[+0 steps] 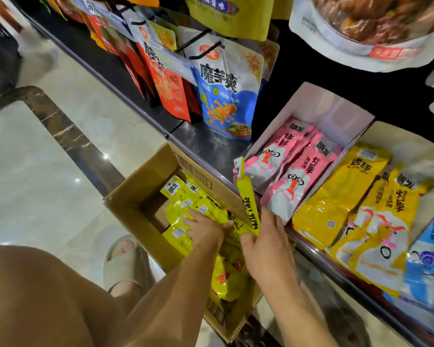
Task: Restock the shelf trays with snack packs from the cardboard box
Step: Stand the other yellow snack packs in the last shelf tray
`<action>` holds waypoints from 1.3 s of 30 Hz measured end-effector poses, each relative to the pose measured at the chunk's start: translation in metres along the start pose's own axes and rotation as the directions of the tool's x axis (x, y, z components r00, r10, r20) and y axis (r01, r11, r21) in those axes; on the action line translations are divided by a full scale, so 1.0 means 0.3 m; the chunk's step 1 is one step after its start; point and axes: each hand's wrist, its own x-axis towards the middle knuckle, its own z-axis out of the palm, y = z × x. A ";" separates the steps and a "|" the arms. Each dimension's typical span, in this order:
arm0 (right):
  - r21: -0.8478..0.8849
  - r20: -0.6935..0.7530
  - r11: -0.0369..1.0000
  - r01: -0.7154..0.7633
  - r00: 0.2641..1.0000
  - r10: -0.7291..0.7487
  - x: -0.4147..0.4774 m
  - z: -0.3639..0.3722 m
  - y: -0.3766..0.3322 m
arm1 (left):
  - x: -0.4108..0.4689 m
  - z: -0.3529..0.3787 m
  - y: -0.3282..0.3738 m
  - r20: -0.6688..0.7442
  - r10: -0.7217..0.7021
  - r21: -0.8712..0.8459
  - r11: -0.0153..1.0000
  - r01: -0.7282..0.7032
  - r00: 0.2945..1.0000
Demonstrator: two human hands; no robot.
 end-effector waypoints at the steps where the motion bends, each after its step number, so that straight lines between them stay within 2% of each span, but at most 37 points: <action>1: 0.001 -0.002 1.000 0.001 1.000 -0.001 0.001 -0.001 -0.004 | -0.001 -0.004 -0.006 -0.005 0.003 -0.034 0.999 -0.003 1.000; 5: -0.017 0.013 1.000 -0.010 1.000 0.011 0.000 0.004 -0.019 | -0.003 -0.027 -0.039 0.014 0.046 -0.168 0.985 -0.043 0.999; 8: -0.008 0.014 1.000 0.003 1.000 -0.003 -0.009 0.008 -0.018 | 0.005 -0.038 -0.066 0.015 0.089 -0.203 0.976 -0.084 0.996; 13: 0.037 -0.028 0.999 0.003 1.000 -0.002 -0.028 0.023 0.018 | -0.003 -0.047 -0.086 -0.002 0.076 -0.290 0.954 -0.073 0.997; 16: 0.074 -0.045 0.997 0.020 0.999 -0.017 -0.030 0.024 0.031 | -0.027 -0.043 -0.065 -0.012 0.048 -0.281 0.958 -0.049 0.999; 22: 0.054 -0.017 0.999 0.001 1.000 0.000 -0.024 0.027 0.040 | -0.061 -0.042 0.008 -0.031 -0.042 -0.123 0.992 0.038 0.999; 27: 0.061 -0.022 0.998 0.001 1.000 0.001 -0.009 0.026 0.048 | -0.065 -0.060 0.017 0.030 -0.072 -0.202 0.976 0.077 0.997; 30: 0.061 -0.022 0.998 -0.001 1.000 0.003 0.004 0.024 0.033 | -0.074 -0.075 -0.009 0.053 -0.024 -0.282 0.959 0.038 0.998; 33: 0.027 -0.014 1.000 0.003 1.000 -0.002 0.000 0.015 0.013 | -0.071 -0.103 -0.067 0.057 0.063 -0.430 0.902 -0.033 0.996; 39: 0.057 -0.025 0.997 0.042 0.999 -0.041 -0.043 -0.034 -0.027 | -0.109 -0.193 -0.131 0.084 0.212 -0.622 0.775 -0.115 0.974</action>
